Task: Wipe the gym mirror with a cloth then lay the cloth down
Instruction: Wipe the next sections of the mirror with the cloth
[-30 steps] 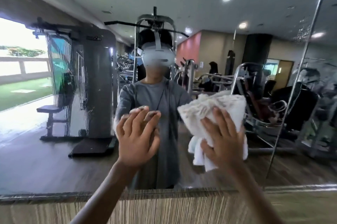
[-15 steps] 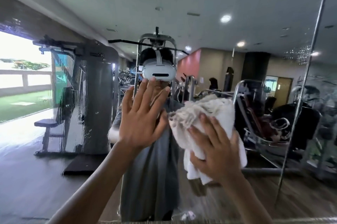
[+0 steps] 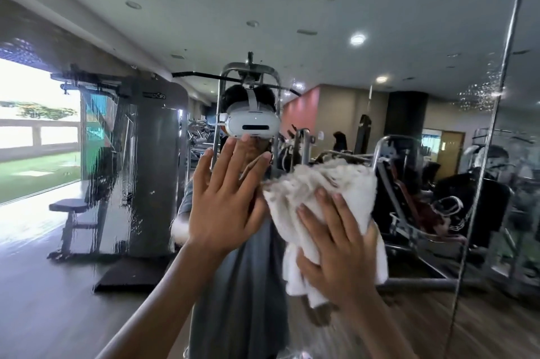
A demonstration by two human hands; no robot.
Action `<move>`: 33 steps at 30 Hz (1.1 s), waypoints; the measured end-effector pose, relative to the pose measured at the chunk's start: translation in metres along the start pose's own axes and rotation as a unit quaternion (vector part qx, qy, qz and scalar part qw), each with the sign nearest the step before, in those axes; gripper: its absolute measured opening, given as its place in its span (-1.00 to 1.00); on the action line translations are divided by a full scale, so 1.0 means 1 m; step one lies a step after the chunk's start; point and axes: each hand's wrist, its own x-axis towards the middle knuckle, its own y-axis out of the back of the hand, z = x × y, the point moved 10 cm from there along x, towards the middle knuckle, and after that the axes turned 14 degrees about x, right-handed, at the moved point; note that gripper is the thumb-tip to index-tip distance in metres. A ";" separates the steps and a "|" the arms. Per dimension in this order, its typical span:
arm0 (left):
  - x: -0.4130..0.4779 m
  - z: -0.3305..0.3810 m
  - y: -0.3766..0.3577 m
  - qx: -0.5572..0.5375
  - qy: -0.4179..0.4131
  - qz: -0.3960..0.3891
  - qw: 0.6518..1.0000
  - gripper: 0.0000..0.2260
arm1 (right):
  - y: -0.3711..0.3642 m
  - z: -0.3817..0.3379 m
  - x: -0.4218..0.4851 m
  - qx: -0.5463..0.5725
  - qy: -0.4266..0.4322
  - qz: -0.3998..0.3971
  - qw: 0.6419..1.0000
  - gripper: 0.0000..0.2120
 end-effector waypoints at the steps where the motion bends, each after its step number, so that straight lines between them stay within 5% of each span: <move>1: 0.000 0.001 0.001 0.003 0.005 0.000 1.000 -0.51 | 0.005 0.014 -0.006 0.006 -0.008 -0.007 1.000 -0.36; 8: 0.000 0.003 0.002 0.017 0.008 -0.003 1.000 -0.52 | 0.040 0.067 0.076 0.059 -0.241 0.136 0.959 -0.40; 16: 0.000 -0.001 0.003 -0.001 0.014 -0.004 1.000 -0.50 | 0.003 -0.003 0.017 -0.017 0.031 -0.005 0.999 -0.34; 19: 0.000 -0.001 0.004 0.008 0.024 0.003 1.000 -0.50 | 0.019 0.040 0.012 -0.004 -0.010 -0.008 1.000 -0.38; 25: 0.000 -0.001 0.005 0.005 0.020 0.008 1.000 -0.50 | 0.037 0.059 0.076 0.027 -0.206 0.110 0.972 -0.39; 30: -0.001 -0.004 0.007 -0.015 0.018 0.018 1.000 -0.50 | 0.005 -0.017 0.057 -0.014 -0.020 0.029 0.999 -0.32; 33: -0.001 -0.004 0.005 -0.015 0.019 0.005 1.000 -0.49 | 0.002 -0.004 0.016 -0.029 0.060 -0.030 0.997 -0.29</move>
